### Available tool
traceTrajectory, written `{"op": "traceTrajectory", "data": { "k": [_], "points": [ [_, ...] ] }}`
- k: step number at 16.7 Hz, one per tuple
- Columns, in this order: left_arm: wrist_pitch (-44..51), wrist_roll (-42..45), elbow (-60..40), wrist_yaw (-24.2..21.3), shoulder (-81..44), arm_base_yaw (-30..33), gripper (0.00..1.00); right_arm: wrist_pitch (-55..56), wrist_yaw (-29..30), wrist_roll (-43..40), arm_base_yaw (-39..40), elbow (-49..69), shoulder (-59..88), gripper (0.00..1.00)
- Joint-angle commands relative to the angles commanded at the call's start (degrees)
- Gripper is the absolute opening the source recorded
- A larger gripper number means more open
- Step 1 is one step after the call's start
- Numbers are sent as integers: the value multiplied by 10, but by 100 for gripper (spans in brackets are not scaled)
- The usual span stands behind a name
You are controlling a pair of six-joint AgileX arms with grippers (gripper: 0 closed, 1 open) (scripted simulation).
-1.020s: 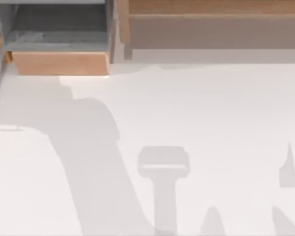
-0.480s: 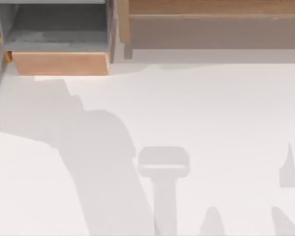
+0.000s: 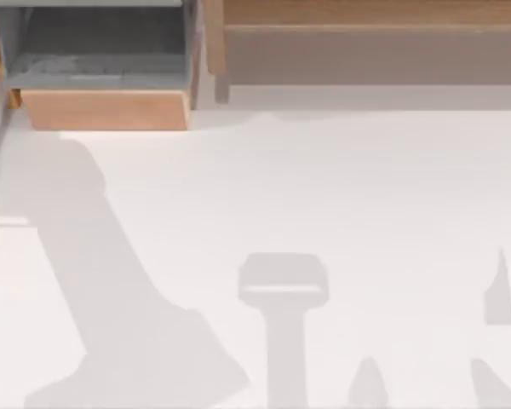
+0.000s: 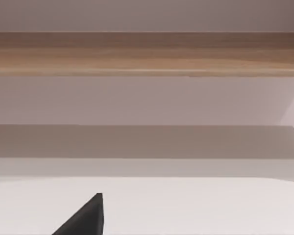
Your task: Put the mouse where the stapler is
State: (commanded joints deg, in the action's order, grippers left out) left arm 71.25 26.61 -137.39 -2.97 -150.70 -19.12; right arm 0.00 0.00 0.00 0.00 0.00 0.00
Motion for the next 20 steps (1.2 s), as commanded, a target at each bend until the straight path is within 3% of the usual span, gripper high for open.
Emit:
{"op": "traceTrajectory", "data": {
  "k": [5, 18, 20],
  "points": [
    [-3, -1, 0, 0, -3, 1, 100, 0, 0, 0, 0, 0, 0, 100],
    [-3, -1, 0, 0, -3, 1, 2, 0, 0, 0, 0, 0, 0, 100],
    [-3, -1, 0, 0, -3, 1, 0, 0, 0, 0, 0, 0, 0, 100]
  ]
}}
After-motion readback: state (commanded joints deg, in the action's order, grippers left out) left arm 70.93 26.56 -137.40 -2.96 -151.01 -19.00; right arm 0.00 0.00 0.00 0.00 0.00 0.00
